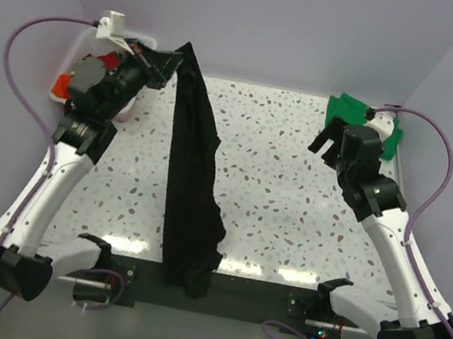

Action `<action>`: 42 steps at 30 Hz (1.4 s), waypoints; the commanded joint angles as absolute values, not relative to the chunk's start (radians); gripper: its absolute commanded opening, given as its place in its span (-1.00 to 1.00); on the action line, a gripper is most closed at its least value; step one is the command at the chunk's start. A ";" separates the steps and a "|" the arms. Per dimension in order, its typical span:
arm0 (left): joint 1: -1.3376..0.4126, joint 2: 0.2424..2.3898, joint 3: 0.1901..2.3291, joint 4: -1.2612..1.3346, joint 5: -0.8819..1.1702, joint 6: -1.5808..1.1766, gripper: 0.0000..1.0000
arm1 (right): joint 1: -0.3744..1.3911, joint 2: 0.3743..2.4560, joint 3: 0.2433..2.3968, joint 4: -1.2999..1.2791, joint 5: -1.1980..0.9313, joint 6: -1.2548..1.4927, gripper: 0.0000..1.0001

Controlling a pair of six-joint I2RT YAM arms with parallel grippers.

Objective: Fold and stack the t-shirts
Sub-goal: Move the tshirt to the center of the board

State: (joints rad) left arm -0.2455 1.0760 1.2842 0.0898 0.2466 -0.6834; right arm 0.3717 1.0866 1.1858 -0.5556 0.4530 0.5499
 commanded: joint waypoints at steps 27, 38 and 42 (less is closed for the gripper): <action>-0.422 1.345 1.118 -0.339 -0.776 -0.979 -1.00 | 0.373 1.198 1.039 -0.377 0.181 0.480 0.86; -0.420 1.213 0.999 -0.569 -0.887 -1.146 -1.00 | 0.425 1.347 1.012 -0.322 0.013 0.460 0.82; -0.420 1.226 0.994 -0.632 -0.881 -1.199 -1.00 | 0.518 1.462 1.071 -0.356 0.049 0.417 0.65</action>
State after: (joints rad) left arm -0.4232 1.2209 1.0023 -0.5507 -0.8238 -1.1160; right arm 0.4343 1.3758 1.0069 -0.3553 0.0750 0.4702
